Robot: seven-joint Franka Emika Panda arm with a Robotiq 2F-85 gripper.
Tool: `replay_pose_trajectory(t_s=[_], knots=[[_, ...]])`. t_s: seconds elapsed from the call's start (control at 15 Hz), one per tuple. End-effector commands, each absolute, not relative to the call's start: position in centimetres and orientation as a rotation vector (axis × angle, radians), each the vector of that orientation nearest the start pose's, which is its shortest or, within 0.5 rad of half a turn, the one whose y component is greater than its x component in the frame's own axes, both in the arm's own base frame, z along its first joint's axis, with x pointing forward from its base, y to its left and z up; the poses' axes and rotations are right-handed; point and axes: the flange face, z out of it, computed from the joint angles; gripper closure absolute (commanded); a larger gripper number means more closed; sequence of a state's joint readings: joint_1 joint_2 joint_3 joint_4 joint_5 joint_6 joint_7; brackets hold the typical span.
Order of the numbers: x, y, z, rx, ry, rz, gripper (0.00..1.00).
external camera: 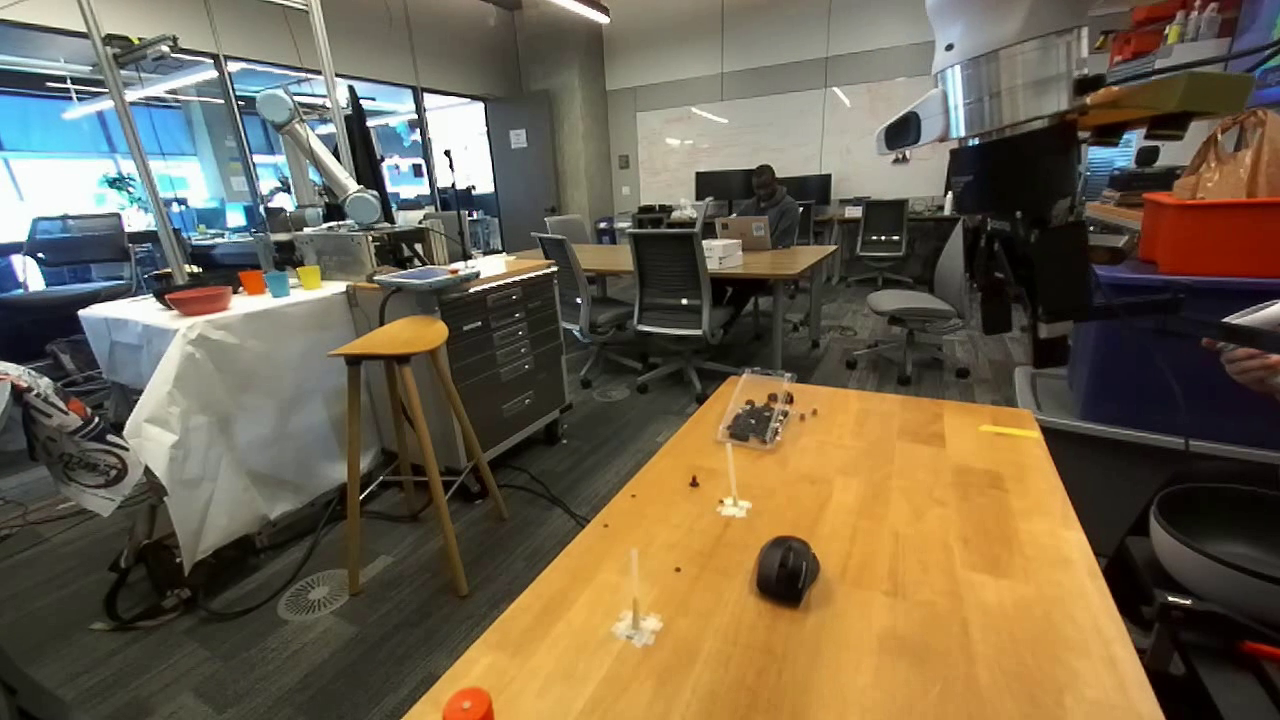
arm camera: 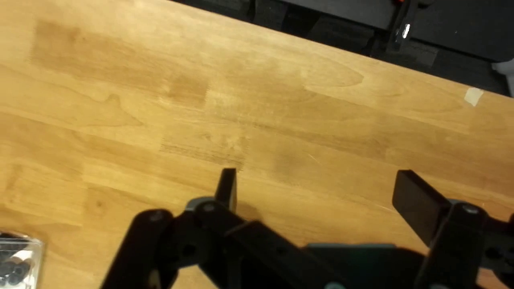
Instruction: Right click the mouse
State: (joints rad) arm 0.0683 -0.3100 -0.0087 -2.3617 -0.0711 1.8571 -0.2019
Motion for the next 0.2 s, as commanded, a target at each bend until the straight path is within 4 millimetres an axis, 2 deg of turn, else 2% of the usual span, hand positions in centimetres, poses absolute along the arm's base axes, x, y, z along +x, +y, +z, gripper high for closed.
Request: replay_pose_trajectory(t_s=[0.0,0.13], knots=[[42.39,1.70,43.66,-3.143,-0.446,0.320,0.00],[42.20,1.55,43.93,-3.143,-0.440,0.321,0.00]])
